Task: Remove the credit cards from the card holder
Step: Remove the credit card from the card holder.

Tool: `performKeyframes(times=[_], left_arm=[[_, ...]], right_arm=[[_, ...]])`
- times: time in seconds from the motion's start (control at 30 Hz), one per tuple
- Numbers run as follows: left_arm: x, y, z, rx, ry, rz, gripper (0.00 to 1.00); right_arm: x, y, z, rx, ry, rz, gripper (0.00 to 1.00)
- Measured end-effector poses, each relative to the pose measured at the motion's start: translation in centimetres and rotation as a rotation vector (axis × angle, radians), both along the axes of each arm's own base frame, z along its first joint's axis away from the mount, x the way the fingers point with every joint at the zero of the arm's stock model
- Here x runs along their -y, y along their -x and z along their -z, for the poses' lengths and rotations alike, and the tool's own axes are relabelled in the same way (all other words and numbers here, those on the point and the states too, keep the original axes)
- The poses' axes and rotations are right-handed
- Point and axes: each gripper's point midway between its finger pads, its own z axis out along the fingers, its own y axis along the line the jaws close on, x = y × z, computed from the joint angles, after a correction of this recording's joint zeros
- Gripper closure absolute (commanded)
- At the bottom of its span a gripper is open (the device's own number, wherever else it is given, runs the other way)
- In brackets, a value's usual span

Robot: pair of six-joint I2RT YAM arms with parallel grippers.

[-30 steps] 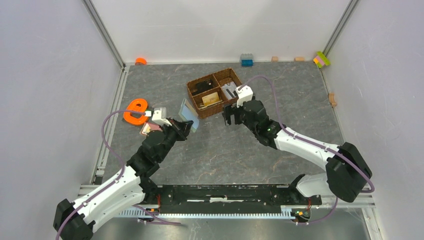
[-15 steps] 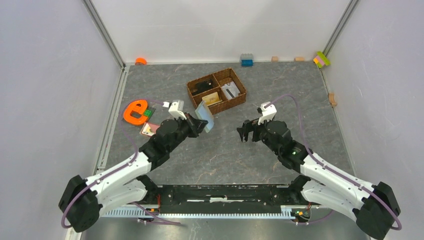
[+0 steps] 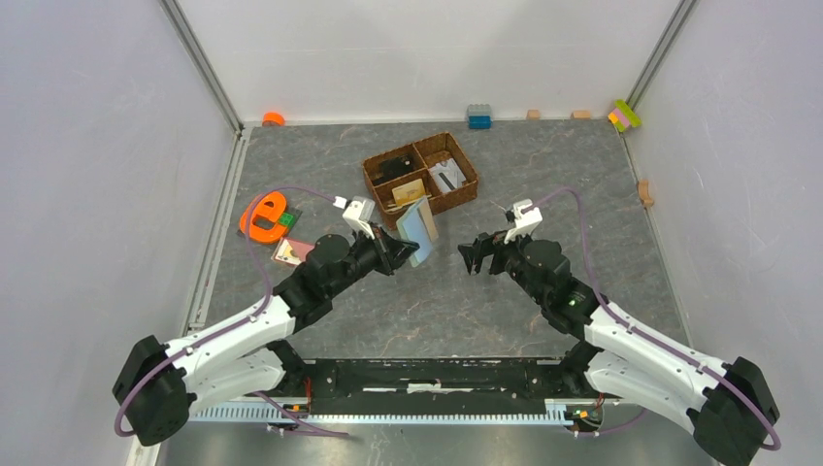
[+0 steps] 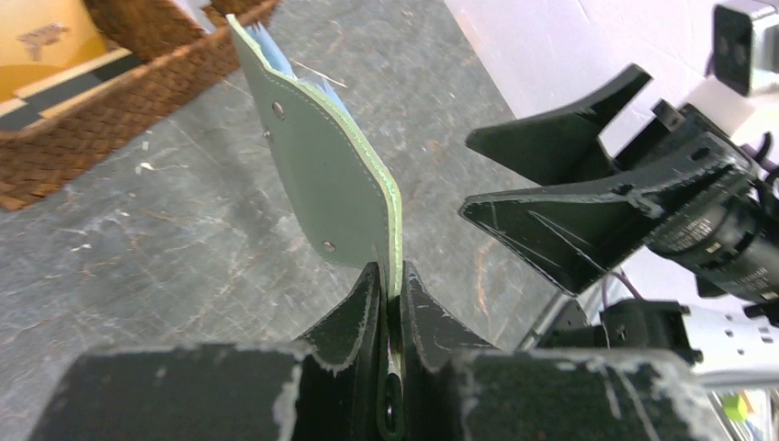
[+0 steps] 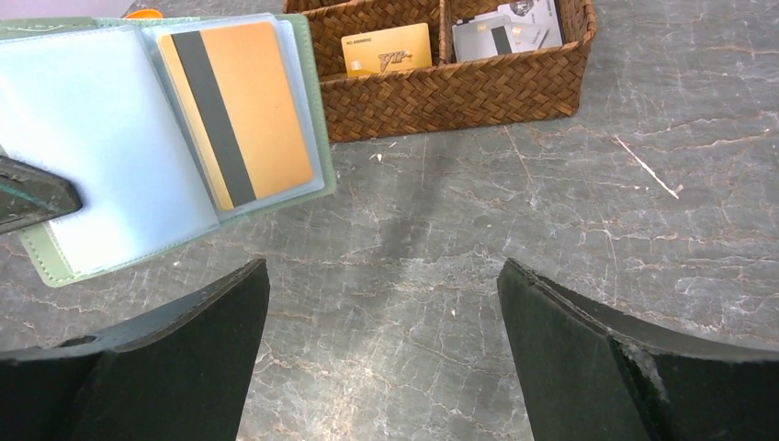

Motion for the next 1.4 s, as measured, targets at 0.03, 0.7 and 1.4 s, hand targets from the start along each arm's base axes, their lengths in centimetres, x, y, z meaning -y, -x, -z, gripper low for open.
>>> performKeyframes(times=[0.03,0.7,1.4], left_arm=[[0.3,0.3,-0.1,0.002,0.004,0.022,0.98],[3.3,3.7,-1.4,0.031,0.06,0.243,0.98],[4.0,4.7,-3.5,0.105,0.13,0.31,0.98]], right_arm=[[0.0,0.1,0.1,0.003,-0.006,-0.002,0.02],[-0.1,1.4,-1.4,0.068,-0.114,-0.079,0.02],[0.0,1.7,3.1,-0.2,-0.449,-0.252,0.02]])
